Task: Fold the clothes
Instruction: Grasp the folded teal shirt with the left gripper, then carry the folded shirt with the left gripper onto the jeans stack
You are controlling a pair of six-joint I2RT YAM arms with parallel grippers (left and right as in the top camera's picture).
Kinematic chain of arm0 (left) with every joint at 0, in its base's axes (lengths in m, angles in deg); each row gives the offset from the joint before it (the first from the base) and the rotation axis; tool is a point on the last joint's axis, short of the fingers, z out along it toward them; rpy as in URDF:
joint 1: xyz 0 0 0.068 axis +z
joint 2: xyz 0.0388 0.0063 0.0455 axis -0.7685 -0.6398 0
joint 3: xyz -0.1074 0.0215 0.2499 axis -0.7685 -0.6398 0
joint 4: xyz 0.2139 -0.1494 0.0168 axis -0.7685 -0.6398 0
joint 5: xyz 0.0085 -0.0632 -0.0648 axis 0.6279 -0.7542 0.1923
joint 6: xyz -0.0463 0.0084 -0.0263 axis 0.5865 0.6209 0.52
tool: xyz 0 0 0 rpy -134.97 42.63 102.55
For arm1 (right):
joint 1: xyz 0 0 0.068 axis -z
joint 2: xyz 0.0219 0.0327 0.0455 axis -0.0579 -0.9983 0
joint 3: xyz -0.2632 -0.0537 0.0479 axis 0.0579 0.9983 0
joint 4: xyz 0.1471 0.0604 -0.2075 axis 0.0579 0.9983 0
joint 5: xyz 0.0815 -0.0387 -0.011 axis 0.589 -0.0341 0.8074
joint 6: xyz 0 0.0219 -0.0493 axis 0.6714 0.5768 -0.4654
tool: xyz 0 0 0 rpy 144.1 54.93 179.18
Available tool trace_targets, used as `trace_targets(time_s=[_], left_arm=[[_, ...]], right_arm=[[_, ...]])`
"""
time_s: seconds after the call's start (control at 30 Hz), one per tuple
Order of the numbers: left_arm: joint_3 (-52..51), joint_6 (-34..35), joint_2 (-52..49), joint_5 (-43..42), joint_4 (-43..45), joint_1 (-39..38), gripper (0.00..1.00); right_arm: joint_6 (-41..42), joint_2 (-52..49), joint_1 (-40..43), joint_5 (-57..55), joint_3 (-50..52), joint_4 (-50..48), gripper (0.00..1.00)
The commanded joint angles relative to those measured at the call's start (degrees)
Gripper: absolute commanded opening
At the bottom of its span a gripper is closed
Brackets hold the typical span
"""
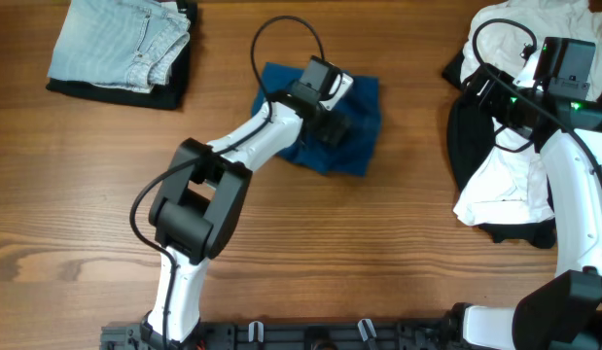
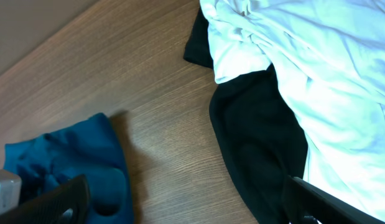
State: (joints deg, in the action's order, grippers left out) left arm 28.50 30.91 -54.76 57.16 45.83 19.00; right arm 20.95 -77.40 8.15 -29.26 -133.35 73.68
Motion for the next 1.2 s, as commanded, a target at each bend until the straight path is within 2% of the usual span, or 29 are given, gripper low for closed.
trace_targets(time_s=[0.0, 0.17, 0.27, 0.33, 0.53, 0.8, 1.17], left_arm=[[-0.74, -6.21, -3.23, 7.08, -2.78, 5.42, 0.94], [-0.74, -9.11, -3.19, 8.44, -6.40, 13.33, 0.94], [-0.66, -9.09, -1.84, 8.41, -7.37, 15.08, 0.94], [0.63, -8.39, 1.18, 7.96, -9.94, 14.21, 0.95], [8.31, 1.07, 7.85, 2.89, -15.74, 6.97, 0.96], [8.31, 10.60, 2.54, 6.95, -16.87, 1.64, 0.96], [8.31, 12.04, -6.84, 14.47, -15.28, 2.62, 0.95]], right_arm=[[-1.11, -0.44, 0.15, -0.79, 0.07, 0.04, 1.00], [-1.11, -0.44, 0.15, -0.79, 0.09, 0.02, 1.00], [-1.09, -0.44, 0.13, -0.50, 0.09, 0.24, 1.00], [-1.11, -0.44, 0.13, 0.31, 0.09, 0.92, 1.00], [-1.11, -0.44, 0.13, 0.31, 0.09, 1.99, 1.00], [-1.09, -0.44, 0.13, 0.35, 0.09, 3.32, 1.00], [-1.09, -0.44, 0.13, 1.25, 0.09, 3.50, 1.00]])
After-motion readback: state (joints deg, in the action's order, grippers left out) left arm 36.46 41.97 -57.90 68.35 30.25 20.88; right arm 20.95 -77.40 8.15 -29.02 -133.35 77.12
